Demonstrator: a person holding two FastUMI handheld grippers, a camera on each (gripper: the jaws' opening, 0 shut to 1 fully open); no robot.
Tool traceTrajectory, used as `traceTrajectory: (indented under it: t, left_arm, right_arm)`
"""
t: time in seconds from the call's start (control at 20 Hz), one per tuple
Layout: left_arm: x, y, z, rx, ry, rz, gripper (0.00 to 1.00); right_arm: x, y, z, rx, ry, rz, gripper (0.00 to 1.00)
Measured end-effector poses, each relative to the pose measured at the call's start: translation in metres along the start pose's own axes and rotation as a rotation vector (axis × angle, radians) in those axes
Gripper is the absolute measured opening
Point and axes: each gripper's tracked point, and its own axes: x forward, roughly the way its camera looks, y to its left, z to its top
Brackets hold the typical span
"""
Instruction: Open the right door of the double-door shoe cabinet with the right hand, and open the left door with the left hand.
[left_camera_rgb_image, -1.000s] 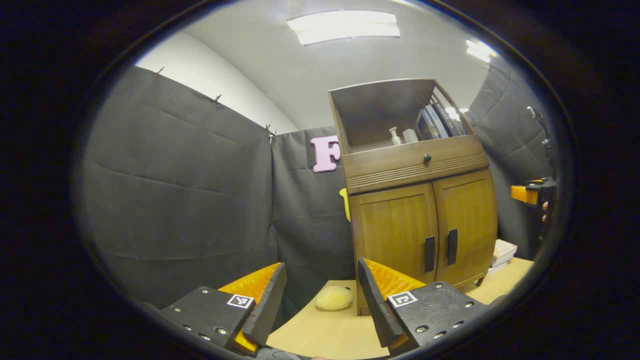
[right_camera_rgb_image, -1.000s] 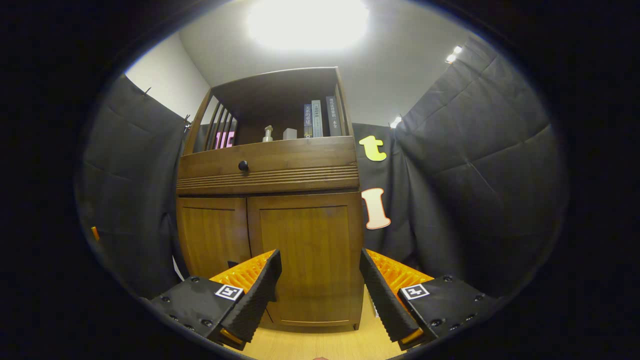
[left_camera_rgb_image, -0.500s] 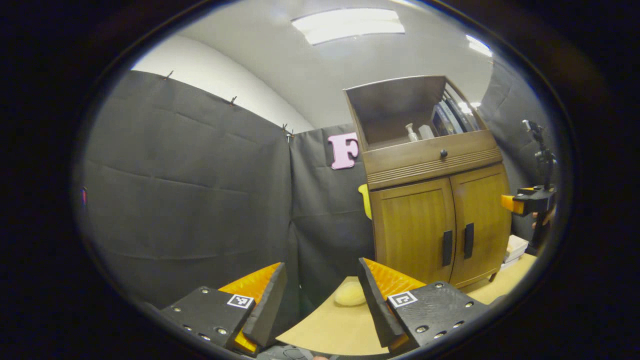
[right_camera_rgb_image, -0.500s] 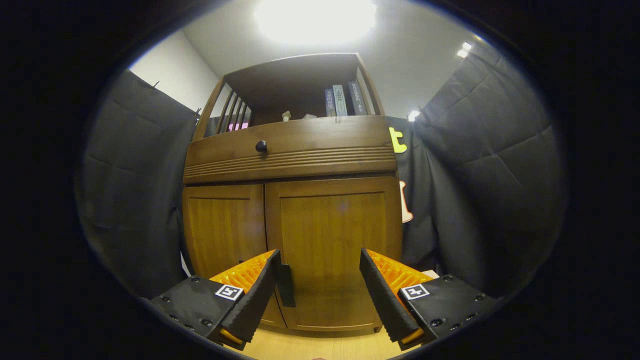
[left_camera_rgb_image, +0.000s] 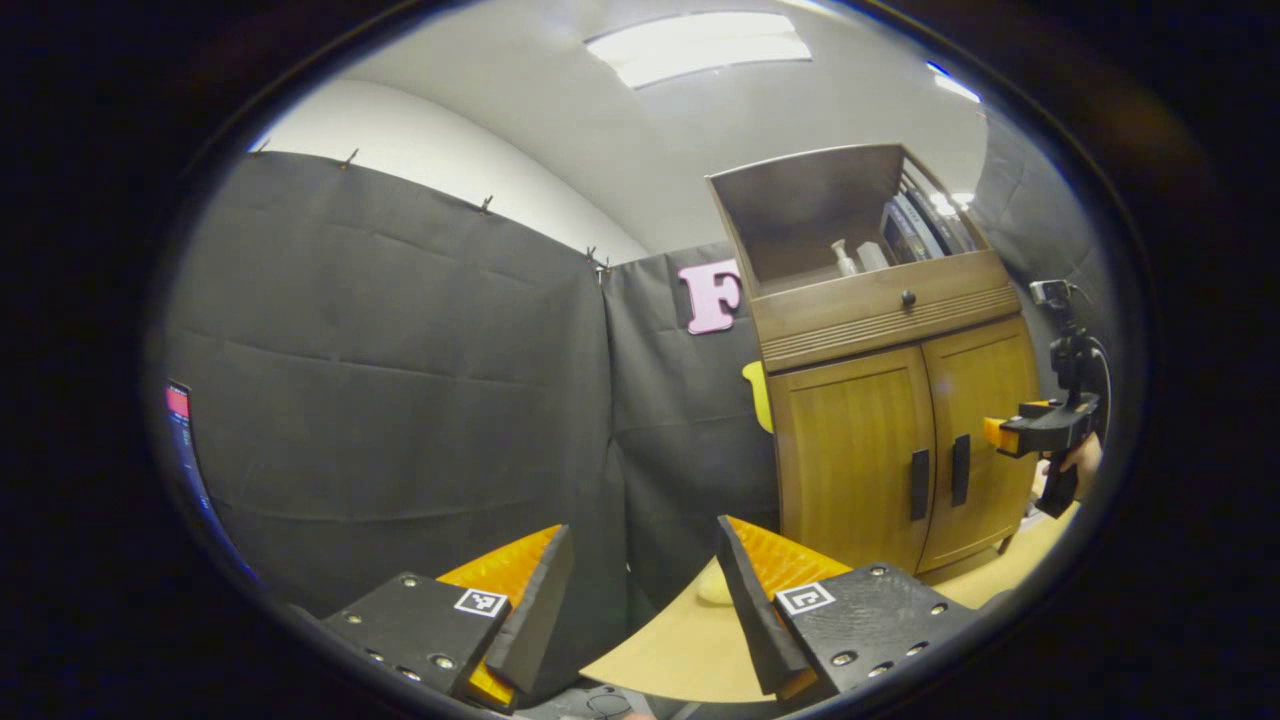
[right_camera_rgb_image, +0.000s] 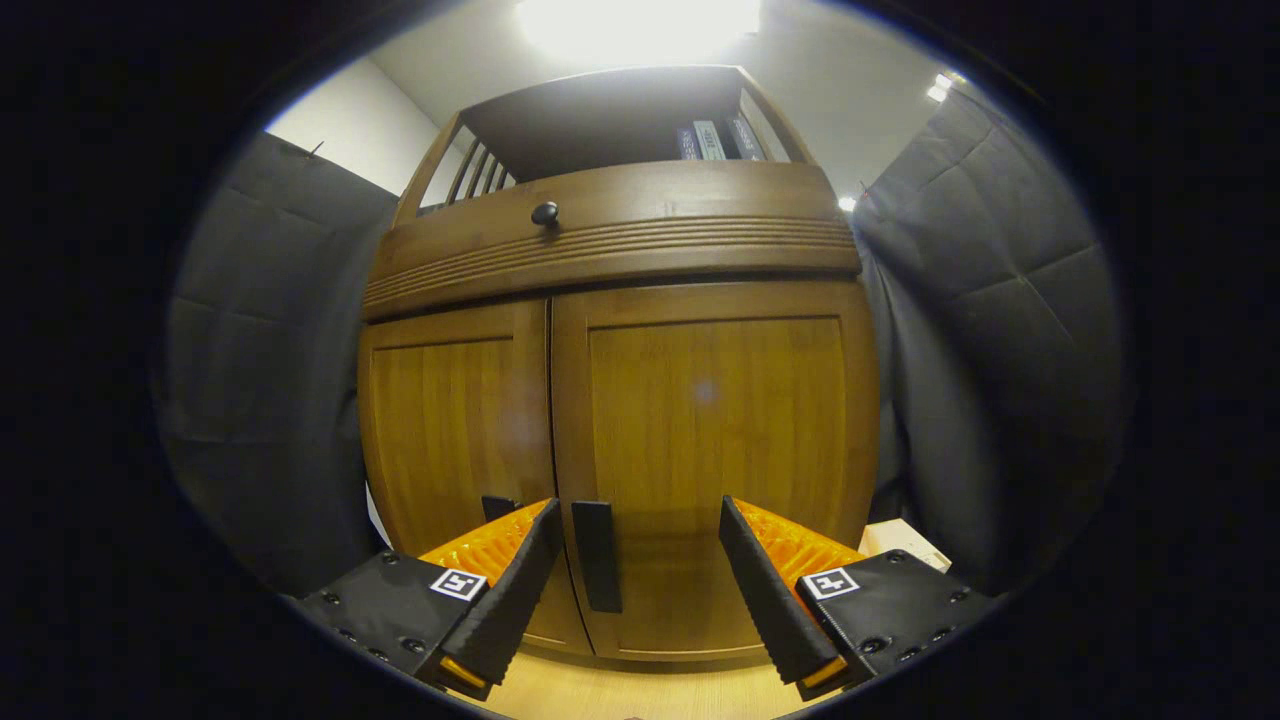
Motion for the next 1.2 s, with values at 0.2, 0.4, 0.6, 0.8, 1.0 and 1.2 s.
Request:
traceTrajectory:
  t: [0.2, 0.4, 0.6, 0.8, 1.0, 1.2]
  left_arm:
    - [-0.001, 0.002, -0.002, 0.009, 0.007, 0.022, 0.83]
    - [-0.004, 0.004, -0.001, 0.013, 0.021, 0.049, 0.83]
    - [-0.006, 0.006, -0.001, 0.017, 0.035, 0.070, 0.83]
    - [-0.007, 0.007, 0.000, 0.026, 0.037, 0.089, 0.83]
    - [-0.008, 0.009, 0.002, 0.031, 0.037, 0.105, 0.83]
    - [-0.009, 0.010, 0.003, 0.035, 0.031, 0.107, 0.83]
  right_arm:
    - [0.021, 0.007, -0.022, -0.015, 0.034, 0.003, 0.99]
    - [0.036, 0.011, -0.041, -0.015, 0.062, 0.010, 0.99]
    - [0.053, 0.021, -0.059, -0.034, 0.095, 0.016, 0.86]
    - [0.070, 0.025, -0.073, -0.050, 0.141, 0.021, 0.74]
    - [0.080, 0.025, -0.086, -0.054, 0.165, -0.001, 0.53]
    - [0.089, 0.029, -0.089, -0.020, 0.186, 0.002, 0.35]
